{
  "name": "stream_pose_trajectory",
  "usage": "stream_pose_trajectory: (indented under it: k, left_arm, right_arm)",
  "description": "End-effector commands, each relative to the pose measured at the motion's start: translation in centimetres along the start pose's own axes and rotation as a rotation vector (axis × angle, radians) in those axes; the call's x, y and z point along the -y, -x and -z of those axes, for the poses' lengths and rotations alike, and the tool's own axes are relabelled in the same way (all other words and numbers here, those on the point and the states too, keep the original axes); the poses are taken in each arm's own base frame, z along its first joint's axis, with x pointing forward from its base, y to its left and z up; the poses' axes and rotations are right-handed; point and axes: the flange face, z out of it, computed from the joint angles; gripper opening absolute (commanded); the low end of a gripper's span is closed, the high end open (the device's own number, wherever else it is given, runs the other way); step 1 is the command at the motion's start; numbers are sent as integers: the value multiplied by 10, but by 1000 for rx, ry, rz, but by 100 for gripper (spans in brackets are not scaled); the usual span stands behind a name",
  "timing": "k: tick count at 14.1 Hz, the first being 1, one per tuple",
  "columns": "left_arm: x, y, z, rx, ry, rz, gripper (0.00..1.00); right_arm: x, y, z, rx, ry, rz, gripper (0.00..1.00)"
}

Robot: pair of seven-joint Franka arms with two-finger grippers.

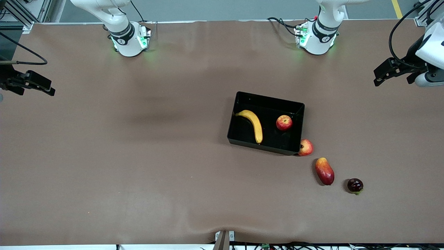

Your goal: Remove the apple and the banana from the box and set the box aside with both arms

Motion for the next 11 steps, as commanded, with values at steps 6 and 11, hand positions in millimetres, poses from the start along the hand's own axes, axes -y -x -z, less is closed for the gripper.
stream_pose_trajectory:
  k: [6,11]
  left_arm:
    - [-30,-13,-32,70,3,44,100]
    - [-89,-27,-114,80,30,36,100]
  right_arm:
    - [-3,2,7,-9,-3,-7,100]
    - [-3,2,6,-7,-2,-8,100]
